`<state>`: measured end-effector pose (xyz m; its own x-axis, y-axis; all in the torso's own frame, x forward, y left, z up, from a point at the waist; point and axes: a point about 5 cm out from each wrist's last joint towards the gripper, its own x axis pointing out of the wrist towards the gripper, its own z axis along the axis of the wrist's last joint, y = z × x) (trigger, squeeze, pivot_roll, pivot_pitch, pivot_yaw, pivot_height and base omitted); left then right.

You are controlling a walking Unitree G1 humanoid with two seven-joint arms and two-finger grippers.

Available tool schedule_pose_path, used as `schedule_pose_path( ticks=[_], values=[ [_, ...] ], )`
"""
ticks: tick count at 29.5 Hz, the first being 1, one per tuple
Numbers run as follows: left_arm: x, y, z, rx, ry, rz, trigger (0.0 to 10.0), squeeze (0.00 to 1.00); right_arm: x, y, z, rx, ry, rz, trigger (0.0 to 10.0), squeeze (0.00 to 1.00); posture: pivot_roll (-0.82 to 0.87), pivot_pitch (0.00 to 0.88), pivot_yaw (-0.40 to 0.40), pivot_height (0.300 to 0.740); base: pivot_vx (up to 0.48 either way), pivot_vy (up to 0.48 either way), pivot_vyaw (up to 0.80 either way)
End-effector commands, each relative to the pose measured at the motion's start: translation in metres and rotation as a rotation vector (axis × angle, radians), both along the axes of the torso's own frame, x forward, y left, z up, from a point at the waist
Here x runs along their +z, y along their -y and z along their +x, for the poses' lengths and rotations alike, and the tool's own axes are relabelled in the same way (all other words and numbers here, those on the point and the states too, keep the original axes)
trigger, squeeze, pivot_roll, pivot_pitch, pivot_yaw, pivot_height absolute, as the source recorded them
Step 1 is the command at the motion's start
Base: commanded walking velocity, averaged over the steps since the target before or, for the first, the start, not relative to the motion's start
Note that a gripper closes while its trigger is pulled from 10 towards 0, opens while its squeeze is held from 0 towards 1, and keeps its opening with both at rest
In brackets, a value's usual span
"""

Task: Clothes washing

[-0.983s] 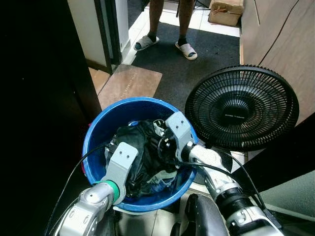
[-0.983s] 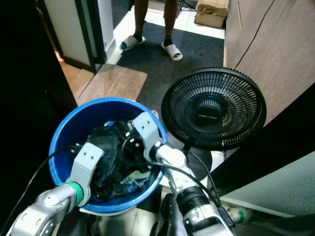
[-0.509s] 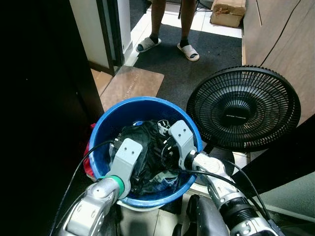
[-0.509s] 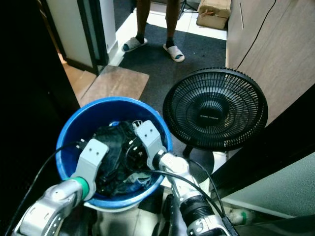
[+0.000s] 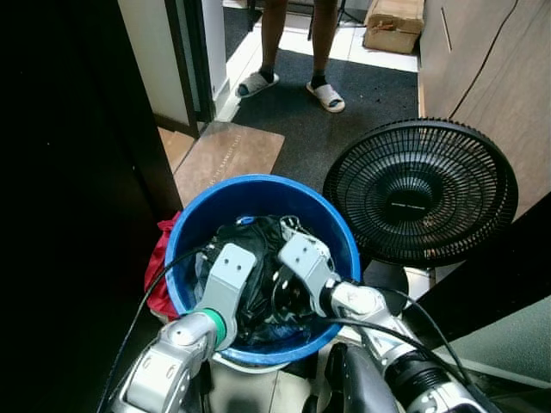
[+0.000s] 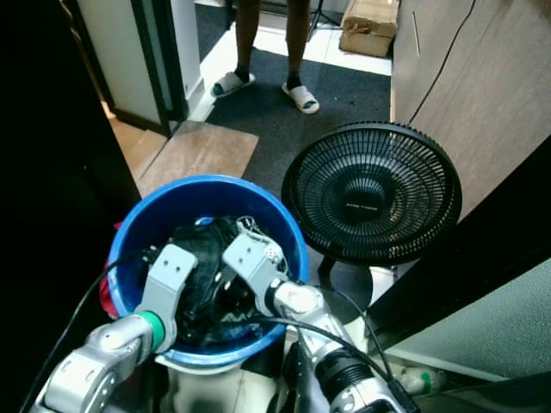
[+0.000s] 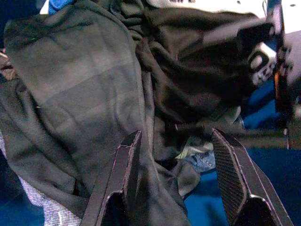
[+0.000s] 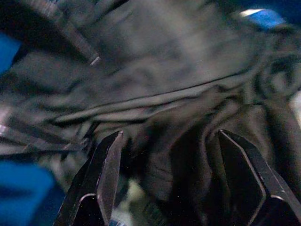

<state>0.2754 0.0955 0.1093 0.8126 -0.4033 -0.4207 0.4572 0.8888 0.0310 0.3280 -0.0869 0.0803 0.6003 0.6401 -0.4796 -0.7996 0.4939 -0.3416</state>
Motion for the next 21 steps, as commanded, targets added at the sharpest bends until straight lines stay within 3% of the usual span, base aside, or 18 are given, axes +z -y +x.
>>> schedule_pose_path(
  ticks=[1,7,8,9,10,11,12,13,14,15,16,17,21],
  values=[
    [-0.027,-0.008,-0.008,0.027,-0.128,0.037,10.0,0.0,-0.037,0.016,-0.019,-0.007,-0.15,-0.088,10.0,0.0,0.09,0.223,0.006,0.58,0.0,0.0,0.0],
    [-0.026,-0.005,-0.006,0.018,-0.133,0.021,10.0,0.0,-0.044,0.023,-0.028,0.147,-0.209,-0.188,9.8,0.0,0.07,0.228,0.028,0.58,0.0,0.0,0.0],
    [-0.026,-0.004,-0.005,0.012,-0.134,0.016,10.0,0.0,-0.042,0.024,-0.028,0.187,-0.217,-0.202,7.5,0.0,0.07,0.228,0.031,0.58,0.0,0.0,0.0],
    [-0.025,-0.003,-0.005,0.007,-0.135,0.013,10.0,0.0,-0.039,0.025,-0.026,0.21,-0.218,-0.211,6.2,0.0,0.07,0.228,0.031,0.58,0.0,0.0,0.0],
    [-0.025,-0.002,-0.004,0.004,-0.135,0.011,10.0,0.0,-0.037,0.026,-0.025,0.219,-0.213,-0.214,6.9,0.0,0.07,0.228,0.033,0.58,0.0,0.0,0.0],
    [-0.024,-0.002,-0.004,0.002,-0.135,0.01,10.0,0.0,-0.036,0.026,-0.024,0.219,-0.209,-0.213,6.9,0.0,0.07,0.228,0.033,0.58,0.0,0.0,0.0],
    [-0.024,-0.002,-0.004,0.001,-0.134,0.009,10.0,0.0,-0.035,0.026,-0.023,0.214,-0.208,-0.204,8.7,0.0,0.07,0.228,0.037,0.58,0.0,0.0,0.0],
    [-0.023,-0.002,-0.004,0.001,-0.134,0.009,10.0,0.0,-0.034,0.025,-0.022,0.208,-0.205,-0.198,8.0,0.0,0.07,0.228,0.037,0.58,0.0,0.0,0.0],
    [-0.023,-0.002,-0.003,0.001,-0.134,0.008,10.0,0.0,-0.033,0.025,-0.021,0.205,-0.203,-0.198,8.0,0.0,0.07,0.228,0.037,0.58,0.0,0.0,0.0],
    [-0.023,-0.003,-0.003,0.001,-0.134,0.005,10.0,0.0,-0.033,0.025,-0.021,0.196,-0.205,-0.191,4.1,0.0,0.08,0.228,0.04,0.58,0.0,0.0,0.0],
    [-0.023,-0.003,-0.003,0.001,-0.134,0.005,10.0,0.0,-0.033,0.025,-0.021,0.196,-0.205,-0.191,4.1,0.0,0.08,0.228,0.04,0.58,0.0,0.0,0.0],
    [-0.023,-0.003,-0.003,0.001,-0.134,0.004,10.0,0.0,-0.034,0.025,-0.022,0.193,-0.207,-0.185,0.0,0.0,0.08,0.228,0.042,0.58,0.0,0.0,0.0],
    [-0.022,-0.002,-0.003,0.0,-0.136,0.001,10.0,0.0,-0.037,0.023,-0.026,0.21,-0.22,-0.171,0.0,0.0,0.08,0.226,0.043,0.58,0.0,0.0,0.0]
  ],
)
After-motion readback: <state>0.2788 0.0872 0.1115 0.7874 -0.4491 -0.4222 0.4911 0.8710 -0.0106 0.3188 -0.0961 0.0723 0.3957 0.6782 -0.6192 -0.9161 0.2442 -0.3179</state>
